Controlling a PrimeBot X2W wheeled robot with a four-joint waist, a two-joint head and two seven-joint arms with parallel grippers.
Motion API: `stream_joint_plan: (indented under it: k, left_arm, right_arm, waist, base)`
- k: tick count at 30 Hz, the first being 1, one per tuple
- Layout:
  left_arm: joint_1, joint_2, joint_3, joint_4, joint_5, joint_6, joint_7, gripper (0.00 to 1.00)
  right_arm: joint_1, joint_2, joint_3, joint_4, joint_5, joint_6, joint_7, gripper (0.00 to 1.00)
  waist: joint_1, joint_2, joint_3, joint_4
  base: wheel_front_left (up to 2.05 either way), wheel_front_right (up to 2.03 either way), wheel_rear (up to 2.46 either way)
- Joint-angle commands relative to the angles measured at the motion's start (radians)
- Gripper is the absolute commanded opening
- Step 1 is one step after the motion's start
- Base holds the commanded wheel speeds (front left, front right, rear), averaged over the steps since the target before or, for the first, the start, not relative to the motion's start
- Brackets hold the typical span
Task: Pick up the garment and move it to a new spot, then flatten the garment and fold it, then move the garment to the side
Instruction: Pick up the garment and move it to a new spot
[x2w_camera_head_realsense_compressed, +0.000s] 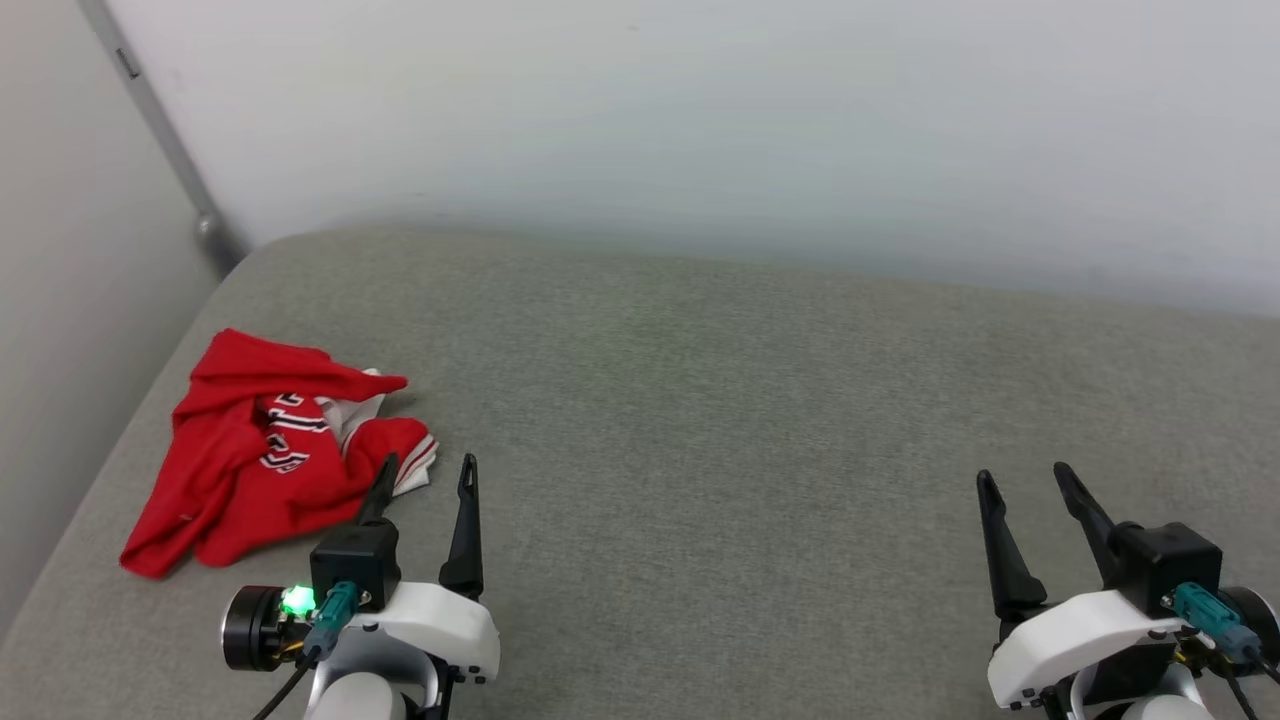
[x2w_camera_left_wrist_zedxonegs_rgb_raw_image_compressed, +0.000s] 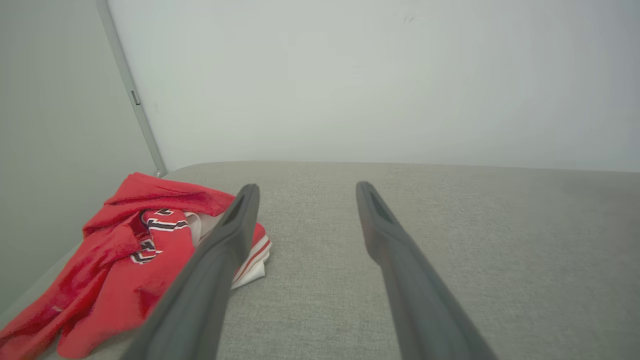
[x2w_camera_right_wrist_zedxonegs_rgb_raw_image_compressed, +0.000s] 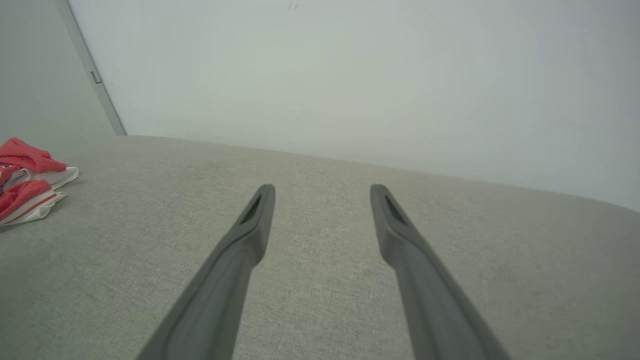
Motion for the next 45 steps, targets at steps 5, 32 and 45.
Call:
stream_joint_plan:
  k: [5, 32, 45]
  left_arm:
    - [-0.007, 0.010, 0.018, 0.001, -0.007, 0.005, -0.003, 1.00]
    - [-0.022, 0.031, 0.069, -0.024, 0.000, 0.028, -0.003, 1.00]
    - [-0.313, 0.131, 0.085, 0.044, 0.002, -0.006, 0.099, 1.00]
  right_arm:
    - [-0.022, 0.002, 0.022, -0.008, -0.007, 0.000, 0.010, 1.00]
    - [-0.067, 0.001, 0.093, -0.003, 0.014, 0.000, 0.000, 1.00]
    - [-0.144, 0.001, 0.109, -0.074, -0.042, 0.000, 0.064, 1.00]
  waist:
    - [0.0000, 0.0000, 0.010, 0.129]
    - [0.0000, 0.0000, 0.043, 0.302]
    - [0.0000, 0.0000, 0.232, 0.183]
  base:
    - [0.00, 0.00, 0.00]
    - [0.00, 0.00, 0.00]
    - [0.00, 0.00, 0.00]
